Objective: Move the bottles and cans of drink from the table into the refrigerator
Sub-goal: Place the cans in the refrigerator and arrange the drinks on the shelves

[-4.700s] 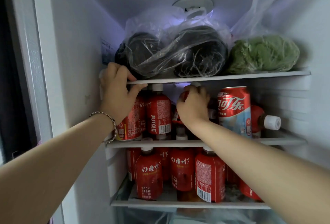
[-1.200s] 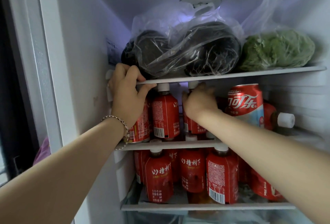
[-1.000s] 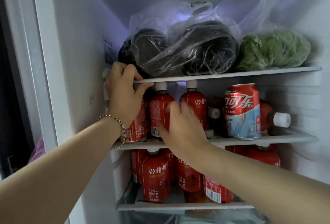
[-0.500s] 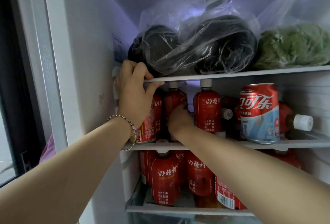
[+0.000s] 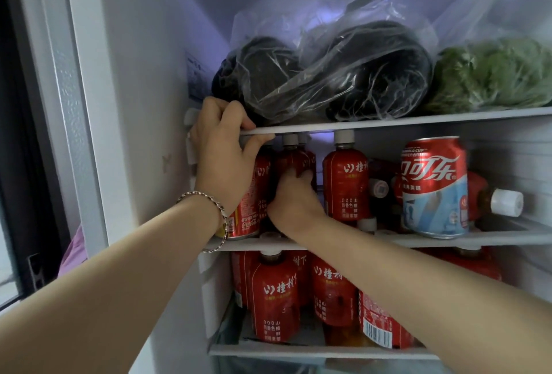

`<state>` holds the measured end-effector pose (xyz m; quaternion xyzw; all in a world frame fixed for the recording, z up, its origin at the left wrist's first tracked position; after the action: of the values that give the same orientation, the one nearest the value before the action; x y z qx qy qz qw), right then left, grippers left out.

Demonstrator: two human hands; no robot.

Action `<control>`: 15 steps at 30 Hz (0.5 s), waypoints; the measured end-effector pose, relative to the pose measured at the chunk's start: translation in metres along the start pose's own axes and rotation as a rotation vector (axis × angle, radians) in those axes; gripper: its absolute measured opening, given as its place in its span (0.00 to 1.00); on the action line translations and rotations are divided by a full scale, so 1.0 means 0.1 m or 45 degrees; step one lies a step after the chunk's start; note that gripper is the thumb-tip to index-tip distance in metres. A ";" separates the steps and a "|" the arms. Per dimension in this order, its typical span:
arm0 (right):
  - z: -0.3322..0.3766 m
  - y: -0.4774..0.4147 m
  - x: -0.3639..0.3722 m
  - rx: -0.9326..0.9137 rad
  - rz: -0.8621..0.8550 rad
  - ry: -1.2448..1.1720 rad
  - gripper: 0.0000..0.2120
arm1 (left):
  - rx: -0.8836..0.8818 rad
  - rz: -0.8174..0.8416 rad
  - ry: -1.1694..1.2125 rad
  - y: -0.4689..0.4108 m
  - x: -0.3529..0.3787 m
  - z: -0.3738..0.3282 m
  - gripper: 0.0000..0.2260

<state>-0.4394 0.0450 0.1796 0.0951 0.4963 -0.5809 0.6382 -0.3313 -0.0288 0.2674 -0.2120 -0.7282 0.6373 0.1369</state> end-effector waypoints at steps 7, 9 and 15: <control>-0.68 0.30 -0.67 0.305 -0.531 -0.191 0.38 | -0.048 0.003 -0.052 0.00 -0.01 -0.01 0.13; -0.82 0.21 -0.58 0.371 -0.395 -0.398 0.42 | -0.066 0.021 -0.066 0.00 0.00 -0.01 0.13; -0.93 0.02 -0.43 0.425 -0.278 -0.299 0.42 | -0.102 0.045 -0.062 0.01 0.00 0.00 0.12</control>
<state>-0.4788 0.1389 0.1652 0.0767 0.3231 -0.7276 0.6003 -0.3308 -0.0285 0.2666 -0.2145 -0.7523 0.6150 0.0992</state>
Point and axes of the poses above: each hand's wrist, its own y-axis away from the middle knuckle, its own x-axis out of the palm, z = x × y, the point moved 9 cm from there along -y, towards the middle knuckle, and after that the axes turned 6 degrees about y, right-handed, at the moved point
